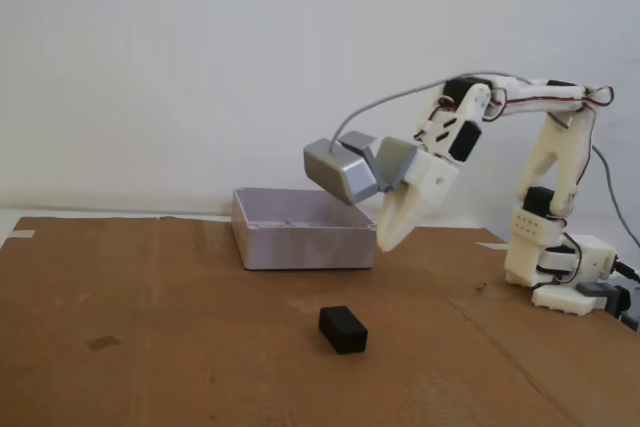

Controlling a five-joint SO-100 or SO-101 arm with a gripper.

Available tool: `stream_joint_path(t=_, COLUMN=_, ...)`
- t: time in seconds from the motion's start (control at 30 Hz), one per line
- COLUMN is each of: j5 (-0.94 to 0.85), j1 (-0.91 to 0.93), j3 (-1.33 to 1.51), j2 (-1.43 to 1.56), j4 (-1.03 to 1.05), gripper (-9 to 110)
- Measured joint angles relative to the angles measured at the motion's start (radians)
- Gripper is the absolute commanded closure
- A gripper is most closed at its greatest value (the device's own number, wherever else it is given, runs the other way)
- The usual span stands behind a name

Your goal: Grasp a block and put it in the box.

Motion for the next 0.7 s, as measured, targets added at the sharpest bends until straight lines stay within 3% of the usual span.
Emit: stream_joint_path(t=0.7, j5=0.000, j1=-0.032, j3=-0.258, j2=-0.189, j4=0.000, gripper=101)
